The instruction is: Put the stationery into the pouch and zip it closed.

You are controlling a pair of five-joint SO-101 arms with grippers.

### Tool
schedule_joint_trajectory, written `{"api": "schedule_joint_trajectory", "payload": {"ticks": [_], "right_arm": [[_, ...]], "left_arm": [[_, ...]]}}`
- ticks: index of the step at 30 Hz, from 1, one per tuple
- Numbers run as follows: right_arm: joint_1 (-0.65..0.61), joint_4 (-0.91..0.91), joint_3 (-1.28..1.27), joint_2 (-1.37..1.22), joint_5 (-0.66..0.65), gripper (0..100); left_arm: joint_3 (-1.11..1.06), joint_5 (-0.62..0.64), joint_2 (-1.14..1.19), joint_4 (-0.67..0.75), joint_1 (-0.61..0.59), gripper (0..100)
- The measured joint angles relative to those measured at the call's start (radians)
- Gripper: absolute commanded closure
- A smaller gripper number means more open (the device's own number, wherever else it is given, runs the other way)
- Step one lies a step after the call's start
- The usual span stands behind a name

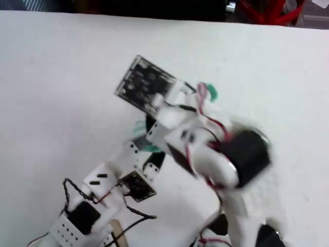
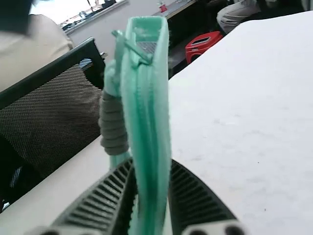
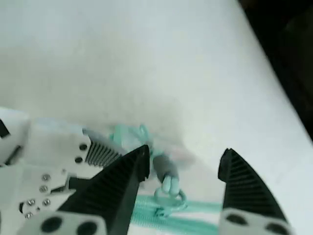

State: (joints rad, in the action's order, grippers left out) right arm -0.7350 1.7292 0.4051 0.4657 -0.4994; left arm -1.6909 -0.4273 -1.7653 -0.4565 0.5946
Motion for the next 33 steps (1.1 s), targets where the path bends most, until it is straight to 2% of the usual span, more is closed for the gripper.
{"api": "schedule_joint_trajectory", "payload": {"ticks": [4,8,12,16,24,26,28,30,33], "right_arm": [[-0.046,0.0,0.018,-0.137,0.0,77.2],[0.002,0.0,-0.012,-0.292,0.0,77.2],[0.038,0.0,-0.025,-0.29,0.0,77.2],[0.037,0.0,-0.146,-0.258,-0.031,77.2],[0.169,-0.006,-0.282,-0.172,-0.081,78.1],[0.186,-0.008,-0.287,-0.17,-0.094,85.4],[0.189,-0.008,-0.304,-0.169,-0.137,98.8],[0.189,-0.009,-0.324,-0.169,-0.183,95.3],[0.187,-0.011,-0.336,-0.169,-0.213,98.8]], "left_arm": [[0.0,-0.003,0.0,-0.002,0.003,98],[0.003,-0.003,0.0,-0.006,0.003,98],[0.002,-0.003,0.0,-0.006,0.005,98],[0.002,-0.003,0.0,-0.006,0.005,98],[0.0,-0.003,0.0,-0.006,0.006,98],[-0.002,-0.003,0.0,-0.006,0.006,98],[-0.002,-0.003,0.0,-0.006,0.006,98],[-0.003,-0.003,0.0,-0.008,0.008,98],[-0.005,-0.003,0.002,-0.015,0.008,98]]}}
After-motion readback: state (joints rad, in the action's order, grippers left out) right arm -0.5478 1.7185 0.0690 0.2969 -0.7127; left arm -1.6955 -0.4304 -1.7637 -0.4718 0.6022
